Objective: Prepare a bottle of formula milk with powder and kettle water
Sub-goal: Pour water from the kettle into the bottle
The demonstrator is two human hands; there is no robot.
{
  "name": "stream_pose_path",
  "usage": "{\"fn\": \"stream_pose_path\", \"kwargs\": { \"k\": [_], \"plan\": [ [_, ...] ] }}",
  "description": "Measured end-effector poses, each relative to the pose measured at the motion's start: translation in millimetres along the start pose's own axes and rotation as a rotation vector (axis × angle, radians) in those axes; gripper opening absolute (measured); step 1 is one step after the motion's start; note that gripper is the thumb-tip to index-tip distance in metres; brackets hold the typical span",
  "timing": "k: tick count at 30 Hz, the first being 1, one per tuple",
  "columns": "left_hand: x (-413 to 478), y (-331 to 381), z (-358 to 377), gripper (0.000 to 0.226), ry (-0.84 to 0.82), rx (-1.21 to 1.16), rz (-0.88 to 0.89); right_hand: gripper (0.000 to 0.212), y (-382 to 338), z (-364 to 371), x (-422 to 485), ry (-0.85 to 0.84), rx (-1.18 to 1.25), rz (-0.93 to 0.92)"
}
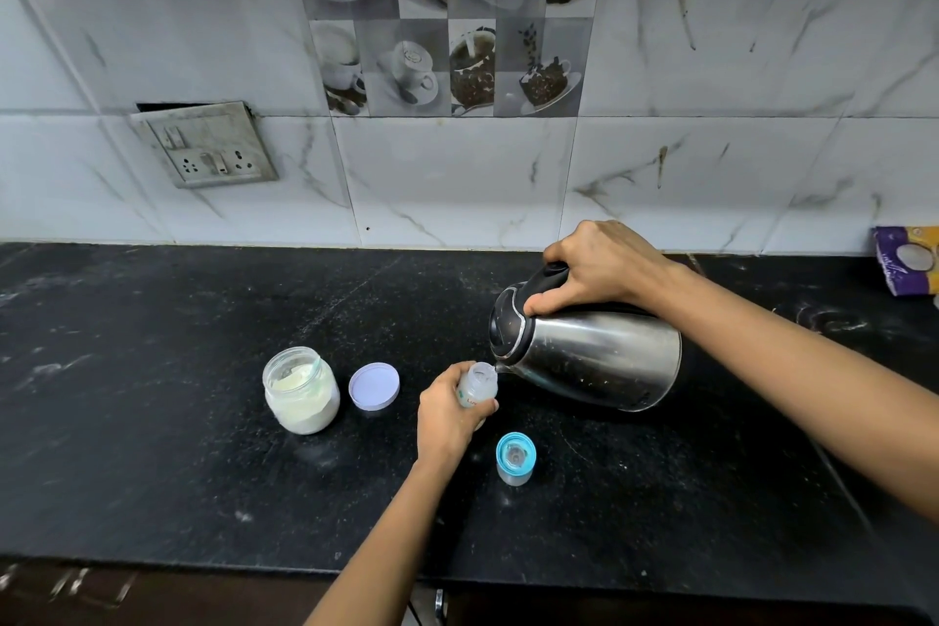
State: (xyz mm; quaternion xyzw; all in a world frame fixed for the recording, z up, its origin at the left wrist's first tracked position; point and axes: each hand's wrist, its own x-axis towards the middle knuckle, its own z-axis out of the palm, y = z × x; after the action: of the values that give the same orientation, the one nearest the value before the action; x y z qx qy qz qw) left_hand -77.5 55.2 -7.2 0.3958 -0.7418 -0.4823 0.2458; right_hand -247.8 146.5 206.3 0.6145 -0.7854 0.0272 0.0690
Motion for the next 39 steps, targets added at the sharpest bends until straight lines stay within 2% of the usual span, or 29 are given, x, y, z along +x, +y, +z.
{"fn": "stream_pose_path", "kwargs": {
  "k": [15, 27, 32, 36, 39],
  "plan": [
    [3.2, -8.3, 1.1, 0.052, 0.03, -0.087, -0.001, 0.06, 2.7, 9.1, -1.4, 0.026, 0.07, 0.04],
    [-2.1, -12.5, 2.1, 0.048, 0.083, -0.205, -0.015, 0.052, 24.8, 39.0, -24.5, 0.179, 0.306, 0.185],
    [-4.5, -15.2, 1.0, 0.048, 0.082, -0.234, -0.011, 0.053, 46.5, 58.2, -42.3, 0.296, 0.466, 0.279],
    [-5.7, -14.9, 2.0, 0.048, 0.083, -0.23, -0.003, 0.061, 72.6, 77.3, -62.4, 0.451, 0.627, 0.327],
    [-7.0, -15.8, 2.5, 0.048, 0.083, -0.228, 0.003, 0.059, 93.9, 94.4, -82.7, 0.566, 0.77, 0.352]
  ]
}}
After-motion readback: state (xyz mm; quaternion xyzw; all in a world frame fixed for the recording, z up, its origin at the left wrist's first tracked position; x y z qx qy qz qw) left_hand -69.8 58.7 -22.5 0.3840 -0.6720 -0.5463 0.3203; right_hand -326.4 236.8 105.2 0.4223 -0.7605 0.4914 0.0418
